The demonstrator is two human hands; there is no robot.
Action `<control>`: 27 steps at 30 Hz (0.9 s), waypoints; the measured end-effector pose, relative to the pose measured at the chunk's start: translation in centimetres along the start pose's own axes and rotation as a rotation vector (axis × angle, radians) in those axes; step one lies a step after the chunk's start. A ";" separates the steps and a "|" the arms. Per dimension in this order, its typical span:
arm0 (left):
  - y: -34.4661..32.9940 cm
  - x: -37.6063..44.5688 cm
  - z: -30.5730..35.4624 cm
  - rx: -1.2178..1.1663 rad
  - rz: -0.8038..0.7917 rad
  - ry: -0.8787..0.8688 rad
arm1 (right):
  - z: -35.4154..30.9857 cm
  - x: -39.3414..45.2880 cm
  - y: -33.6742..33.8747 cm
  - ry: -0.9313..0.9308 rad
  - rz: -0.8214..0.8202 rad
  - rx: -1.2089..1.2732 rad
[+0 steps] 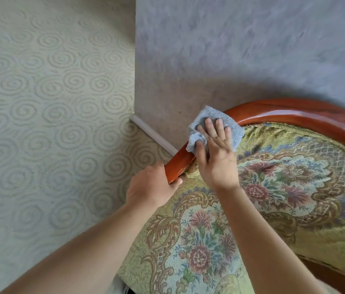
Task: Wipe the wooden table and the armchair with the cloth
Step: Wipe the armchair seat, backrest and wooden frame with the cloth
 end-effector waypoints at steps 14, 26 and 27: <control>0.0 -0.2 -0.1 0.051 -0.001 -0.008 | 5.4 3.8 5.6 0.027 0.078 -0.321; 0.6 -0.2 0.2 0.048 0.042 0.000 | 14.7 1.6 13.4 -0.646 0.391 -0.281; 0.6 -0.1 0.3 0.053 0.042 0.003 | 14.1 1.9 12.8 -0.678 0.431 -0.251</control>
Point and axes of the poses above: each hand's wrist, its own x-axis towards the middle knuckle, its own y-axis out of the back of the hand, z = x × y, the point moved 3 cm from there along x, towards the middle knuckle, and after that the axes turned 5 degrees about -x, right-handed, at the moved point
